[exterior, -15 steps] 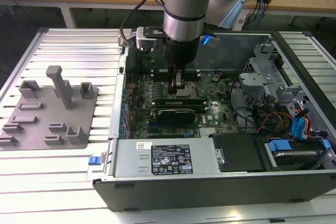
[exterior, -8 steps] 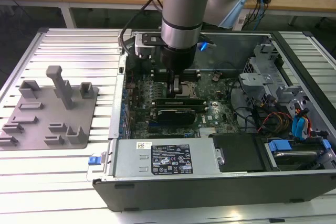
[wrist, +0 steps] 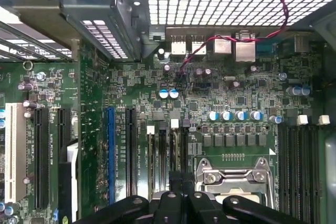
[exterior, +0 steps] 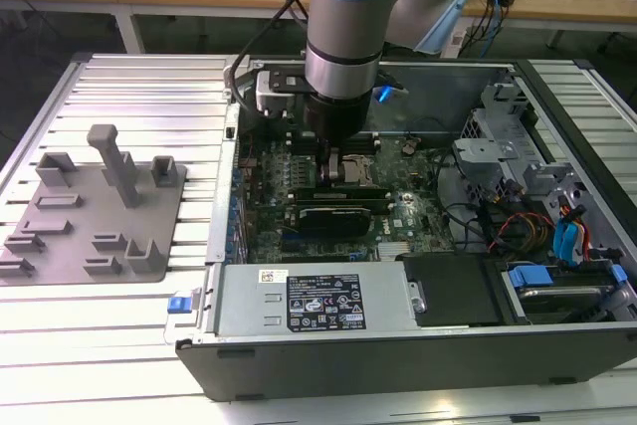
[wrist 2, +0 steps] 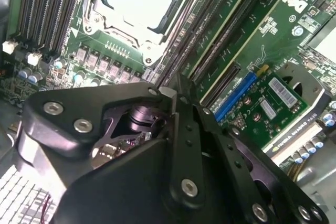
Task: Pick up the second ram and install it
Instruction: 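Press down the second ram until it locks into place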
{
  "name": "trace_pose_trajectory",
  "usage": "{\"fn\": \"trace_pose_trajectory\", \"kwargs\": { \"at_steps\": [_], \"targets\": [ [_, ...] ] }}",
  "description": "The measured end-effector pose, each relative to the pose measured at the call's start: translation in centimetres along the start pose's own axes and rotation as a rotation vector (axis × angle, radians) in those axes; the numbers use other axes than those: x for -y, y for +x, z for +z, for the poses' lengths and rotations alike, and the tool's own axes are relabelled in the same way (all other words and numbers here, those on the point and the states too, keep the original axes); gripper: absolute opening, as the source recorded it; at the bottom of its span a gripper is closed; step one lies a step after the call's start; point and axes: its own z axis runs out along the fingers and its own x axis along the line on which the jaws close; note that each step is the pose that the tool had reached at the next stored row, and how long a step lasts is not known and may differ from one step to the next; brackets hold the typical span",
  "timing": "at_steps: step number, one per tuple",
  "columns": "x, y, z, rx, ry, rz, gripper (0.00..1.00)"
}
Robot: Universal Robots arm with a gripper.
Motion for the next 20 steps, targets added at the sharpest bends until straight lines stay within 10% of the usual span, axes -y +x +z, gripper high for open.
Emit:
{"fn": "trace_pose_trajectory", "kwargs": {
  "at_steps": [9, 17, 20],
  "targets": [
    [0.01, 0.0, 0.33, 0.0004, 0.0003, 0.0, 0.08],
    [-0.06, -0.08, -1.94, -0.0045, 0.0005, 0.0, 0.08],
    [1.77, -0.1, -2.02, -0.0049, 0.0002, 0.0, 0.08]
  ]
}}
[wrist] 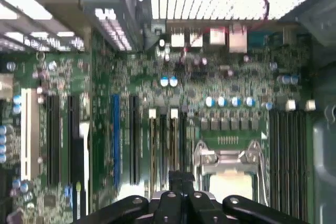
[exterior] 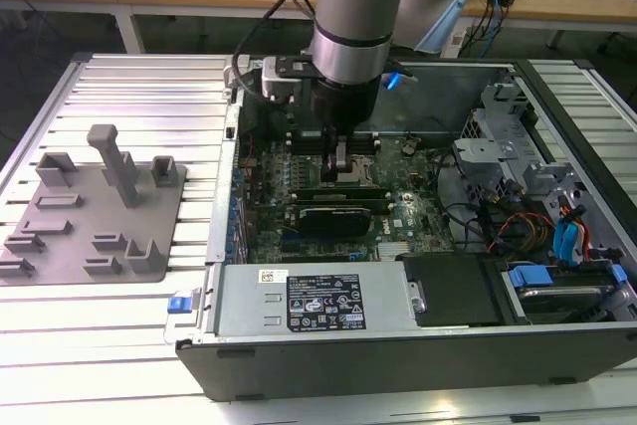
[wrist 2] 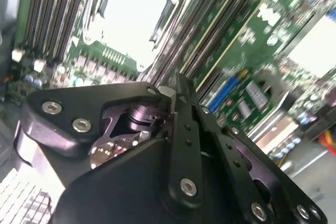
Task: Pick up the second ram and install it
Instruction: 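Press down the second ram until it locks into place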
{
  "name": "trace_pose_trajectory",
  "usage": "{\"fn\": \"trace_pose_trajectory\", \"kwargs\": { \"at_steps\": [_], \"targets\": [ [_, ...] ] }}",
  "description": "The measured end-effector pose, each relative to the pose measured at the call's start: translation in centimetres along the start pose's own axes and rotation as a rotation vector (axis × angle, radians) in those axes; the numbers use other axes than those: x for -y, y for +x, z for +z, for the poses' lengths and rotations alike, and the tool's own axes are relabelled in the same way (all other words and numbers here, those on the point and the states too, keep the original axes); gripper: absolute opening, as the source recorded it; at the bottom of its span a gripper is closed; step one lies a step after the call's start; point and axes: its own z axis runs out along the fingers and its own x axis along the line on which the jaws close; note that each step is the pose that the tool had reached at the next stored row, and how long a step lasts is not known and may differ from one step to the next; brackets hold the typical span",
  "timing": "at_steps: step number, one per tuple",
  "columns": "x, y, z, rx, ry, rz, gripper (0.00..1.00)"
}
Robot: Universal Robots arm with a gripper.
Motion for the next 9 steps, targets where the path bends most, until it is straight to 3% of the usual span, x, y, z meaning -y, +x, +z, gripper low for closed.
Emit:
{"fn": "trace_pose_trajectory", "kwargs": {
  "at_steps": [1, 2, 9],
  "targets": [
    [1.2, -0.01, -0.04, 0.0, -0.0001, 0.0, 0.08],
    [1.5, -0.01, -0.04, 0.0001, 0.0, 0.0, 0.08],
    [1.72, -0.02, -0.05, 0.0, -0.0001, 0.0, 0.08]
  ]
}}
